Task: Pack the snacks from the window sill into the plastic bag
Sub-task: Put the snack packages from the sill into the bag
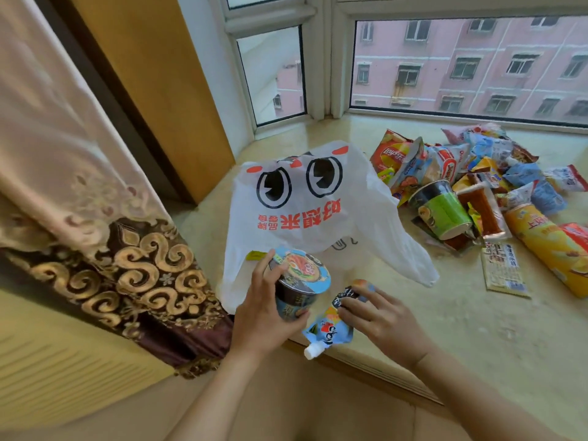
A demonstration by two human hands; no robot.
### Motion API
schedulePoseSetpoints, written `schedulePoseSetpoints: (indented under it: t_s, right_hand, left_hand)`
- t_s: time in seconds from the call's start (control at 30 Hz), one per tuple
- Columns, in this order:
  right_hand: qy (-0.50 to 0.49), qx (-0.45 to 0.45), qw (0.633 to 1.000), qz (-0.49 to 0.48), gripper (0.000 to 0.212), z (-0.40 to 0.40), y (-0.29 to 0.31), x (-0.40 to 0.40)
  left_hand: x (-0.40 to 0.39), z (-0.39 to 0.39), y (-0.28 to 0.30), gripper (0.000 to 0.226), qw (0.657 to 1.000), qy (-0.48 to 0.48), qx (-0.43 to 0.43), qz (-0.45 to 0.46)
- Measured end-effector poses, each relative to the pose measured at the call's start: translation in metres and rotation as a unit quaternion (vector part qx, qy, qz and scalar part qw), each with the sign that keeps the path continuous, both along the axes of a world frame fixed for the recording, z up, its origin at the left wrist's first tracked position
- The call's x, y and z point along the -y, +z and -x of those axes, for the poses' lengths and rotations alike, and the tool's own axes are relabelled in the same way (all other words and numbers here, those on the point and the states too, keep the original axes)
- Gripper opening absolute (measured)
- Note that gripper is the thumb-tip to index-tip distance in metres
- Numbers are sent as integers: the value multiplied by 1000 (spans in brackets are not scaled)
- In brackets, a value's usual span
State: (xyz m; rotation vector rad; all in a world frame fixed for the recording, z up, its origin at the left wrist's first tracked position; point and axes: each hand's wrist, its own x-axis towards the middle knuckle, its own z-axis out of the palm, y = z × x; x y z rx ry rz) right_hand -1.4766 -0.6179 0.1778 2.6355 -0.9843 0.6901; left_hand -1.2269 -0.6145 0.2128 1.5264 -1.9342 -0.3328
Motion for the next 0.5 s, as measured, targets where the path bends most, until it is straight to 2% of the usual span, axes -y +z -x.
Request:
schedulePoseSetpoints:
  t_s: [0.3,0.4,0.47,0.5]
  right_hand:
    - [-46,-93,994,-27,17,-15,4,104]
    - [-94,-99,988,-77,38,-21,1,130]
    - [-103,-162,978,-80,33,-23,2,144]
    - [-103,-180,977,-45,29,-25,1,147]
  left_hand:
    - [90,-37,-35,80,991,-113,22,69]
    - [121,-44,-44,77,990,-117,-14,82]
    - [138,-42,-45,73,989,-109,-40,93]
    - [145,-40,-45,71,989,-106,-49,97]
